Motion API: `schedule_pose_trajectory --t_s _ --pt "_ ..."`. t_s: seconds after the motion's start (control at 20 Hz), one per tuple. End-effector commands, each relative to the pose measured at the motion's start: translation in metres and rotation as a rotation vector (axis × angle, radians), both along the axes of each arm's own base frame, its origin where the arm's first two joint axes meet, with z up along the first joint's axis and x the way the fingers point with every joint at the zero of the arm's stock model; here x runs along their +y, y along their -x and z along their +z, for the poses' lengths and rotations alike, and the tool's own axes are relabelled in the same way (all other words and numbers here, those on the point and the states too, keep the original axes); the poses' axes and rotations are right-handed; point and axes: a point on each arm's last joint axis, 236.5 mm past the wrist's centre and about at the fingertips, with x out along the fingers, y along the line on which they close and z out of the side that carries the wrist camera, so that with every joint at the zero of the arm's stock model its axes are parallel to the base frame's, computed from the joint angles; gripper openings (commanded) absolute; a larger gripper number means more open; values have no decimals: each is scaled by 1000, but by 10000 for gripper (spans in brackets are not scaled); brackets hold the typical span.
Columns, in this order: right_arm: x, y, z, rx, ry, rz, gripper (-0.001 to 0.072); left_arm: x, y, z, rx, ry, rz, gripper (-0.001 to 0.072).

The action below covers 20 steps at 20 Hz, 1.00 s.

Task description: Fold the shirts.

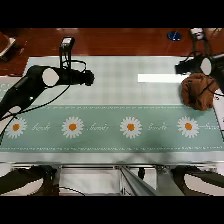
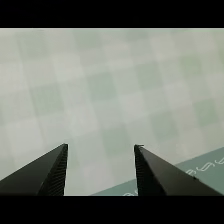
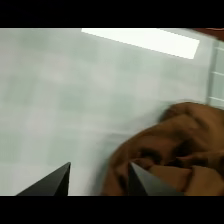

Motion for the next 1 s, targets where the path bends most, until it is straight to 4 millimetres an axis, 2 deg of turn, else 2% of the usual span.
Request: schedule_pose_trajectory --t_s 0.0,0.1,0.2,0.35,0.5,0.55,0.6,0.65,0.7,0.8,0.9,0.95 --pt "-107 12 3 -88 -40 -317 414 0 -6 -2 -15 2 9 508" --pt "-148 38 -38 -17 -209 -498 413 0 -6 -3 -14 2 10 508" --pt "-163 53 -79 67 -345 -567 413 0 -6 -3 -13 2 10 508" --pt "-163 58 -128 160 -433 -575 407 -1 -1 -10 17 -9 -1 508" --pt "-154 68 -167 265 -475 -598 406 2 11 -21 82 -33 -16 508" --pt "-148 73 -177 306 -490 -598 365 4 15 -24 105 -41 -18 508" --pt "-142 77 -181 342 -498 -572 199 8 19 -27 129 -48 -16 508" --pt "-134 78 -181 372 -504 -518 20 15 23 -30 160 -58 -10 507" --pt "-125 78 -176 388 -517 -469 22 25 27 -32 194 -67 1 507" --pt "-111 65 -141 346 -542 -367 22 57 35 -28 270 -81 44 507" --pt "-98 37 -69 174 -575 -267 21 95 47 -15 310 -103 73 507" --pt "-88 23 -20 56 -603 -210 21 113 56 -8 330 -105 96 507"
